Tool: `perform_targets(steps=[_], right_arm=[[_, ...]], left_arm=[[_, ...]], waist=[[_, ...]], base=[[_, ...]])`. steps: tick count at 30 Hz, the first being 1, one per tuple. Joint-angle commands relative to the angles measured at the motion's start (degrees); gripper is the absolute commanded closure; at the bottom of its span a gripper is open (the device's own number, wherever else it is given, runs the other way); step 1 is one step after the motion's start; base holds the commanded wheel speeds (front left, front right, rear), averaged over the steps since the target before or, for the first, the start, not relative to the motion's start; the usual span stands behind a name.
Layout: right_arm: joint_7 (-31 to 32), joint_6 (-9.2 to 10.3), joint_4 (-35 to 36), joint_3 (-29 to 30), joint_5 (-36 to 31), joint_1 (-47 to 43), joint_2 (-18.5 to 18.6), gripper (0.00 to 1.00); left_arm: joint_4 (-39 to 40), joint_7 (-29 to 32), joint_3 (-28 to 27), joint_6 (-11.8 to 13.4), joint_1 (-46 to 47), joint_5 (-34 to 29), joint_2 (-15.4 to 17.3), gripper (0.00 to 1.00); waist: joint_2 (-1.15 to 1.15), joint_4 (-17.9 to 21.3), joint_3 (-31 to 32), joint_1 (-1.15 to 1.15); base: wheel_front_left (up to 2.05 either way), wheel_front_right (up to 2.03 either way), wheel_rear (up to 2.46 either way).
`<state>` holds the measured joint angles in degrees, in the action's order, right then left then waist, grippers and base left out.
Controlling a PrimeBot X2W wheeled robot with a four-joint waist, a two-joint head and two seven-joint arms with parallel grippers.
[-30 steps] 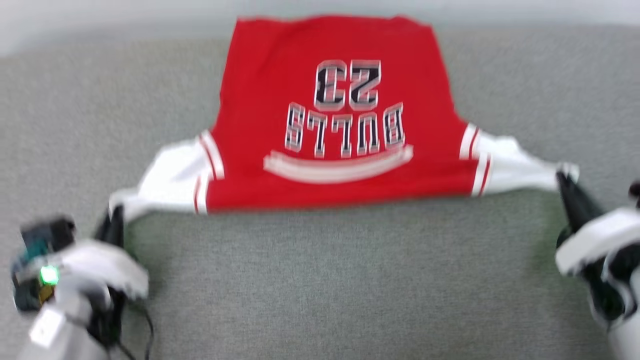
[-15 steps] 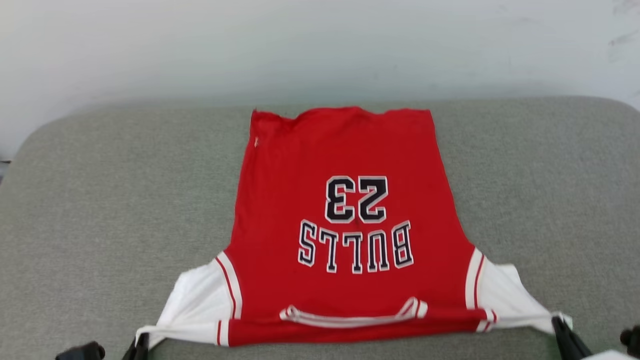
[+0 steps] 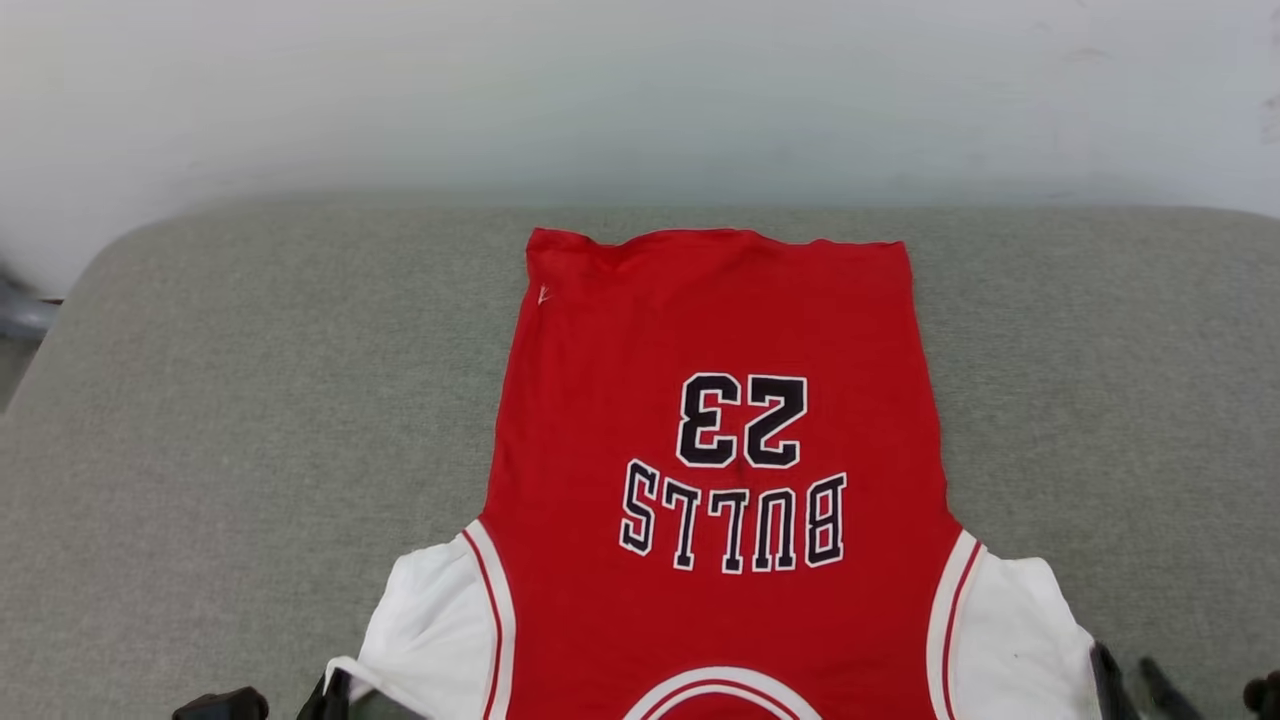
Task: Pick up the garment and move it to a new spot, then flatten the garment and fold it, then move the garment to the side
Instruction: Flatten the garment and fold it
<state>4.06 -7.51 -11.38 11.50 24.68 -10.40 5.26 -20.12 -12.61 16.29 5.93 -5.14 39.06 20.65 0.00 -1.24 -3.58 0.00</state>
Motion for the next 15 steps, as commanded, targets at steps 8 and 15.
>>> perform_targets(steps=[8, 15], right_arm=[[3.0, 0.04, 0.5, 3.8, 1.5, 11.2, 5.3, 0.0], [12.6, 0.04, -6.8, 3.5, 4.7, 27.2, 13.7, 0.0]], left_arm=[[4.2, -1.4, 1.8, 0.0, 5.3, -3.2, -1.4, 1.0], [6.8, -2.4, 2.5, -1.1, 10.8, -6.3, -3.7, 1.0]], waist=[[0.0, -4.2, -5.9, 0.0], [0.0, -9.1, -12.0, 0.0]], base=[[0.0, 0.0, 0.0], [0.0, 0.0, 0.0]])
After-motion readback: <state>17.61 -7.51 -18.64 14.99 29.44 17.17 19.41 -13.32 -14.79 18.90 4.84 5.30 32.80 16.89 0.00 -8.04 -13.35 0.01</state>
